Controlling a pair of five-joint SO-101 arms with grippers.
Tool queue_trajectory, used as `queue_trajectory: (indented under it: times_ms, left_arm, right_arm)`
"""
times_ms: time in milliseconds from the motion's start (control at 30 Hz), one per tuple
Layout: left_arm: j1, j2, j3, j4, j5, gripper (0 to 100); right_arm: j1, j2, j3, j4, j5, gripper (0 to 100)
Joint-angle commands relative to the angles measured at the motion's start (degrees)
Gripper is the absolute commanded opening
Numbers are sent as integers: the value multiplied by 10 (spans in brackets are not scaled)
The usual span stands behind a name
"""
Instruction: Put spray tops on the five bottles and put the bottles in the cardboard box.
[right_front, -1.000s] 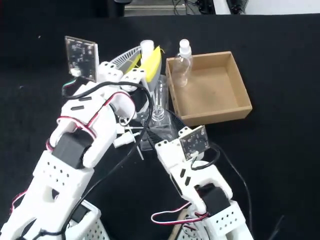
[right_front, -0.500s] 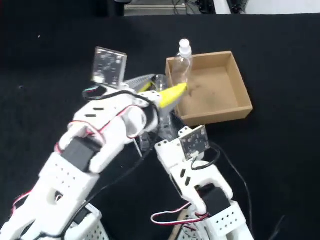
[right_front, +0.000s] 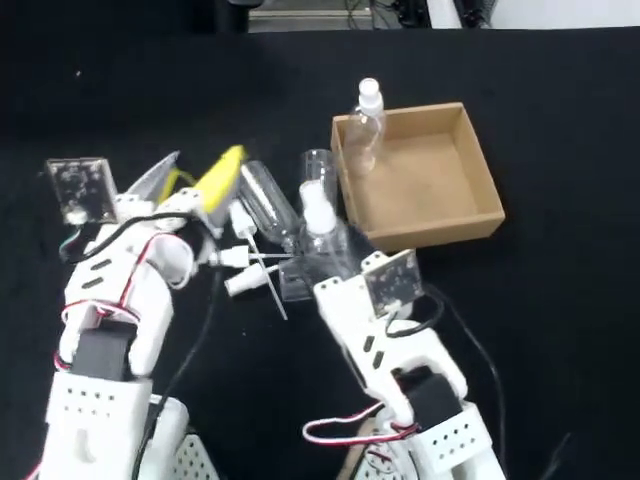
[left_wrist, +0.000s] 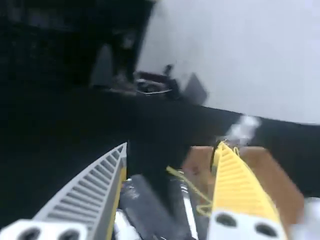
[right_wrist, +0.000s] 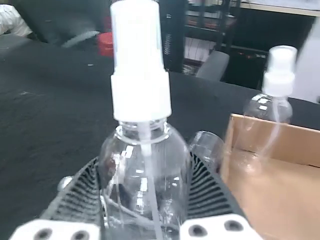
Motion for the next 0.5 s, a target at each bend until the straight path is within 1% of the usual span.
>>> queue_trajectory:
  times_ms: [0,133,200,267,367,467]
  left_arm:
    - [-26,-12,122,-111,9,267]
    - [-14,-12,182,-127,47,266]
    - [-14,-12,194,-125,75,266]
    - [-15,-11,204,-124,89,266]
    - [-10,-12,223,-127,91,266]
    - [-7,-11,231,-128,90,266]
  right_arm:
    - [75,-52,-86,56,-5,11]
    - [160,-48,-158,120,-3,11]
    - [221,-47,-194,139,-2,11]
    - [265,-46,-227,144,-1,11]
    - [293,-45,-265,141,2,11]
    - [291,-16,-307,132,33,11]
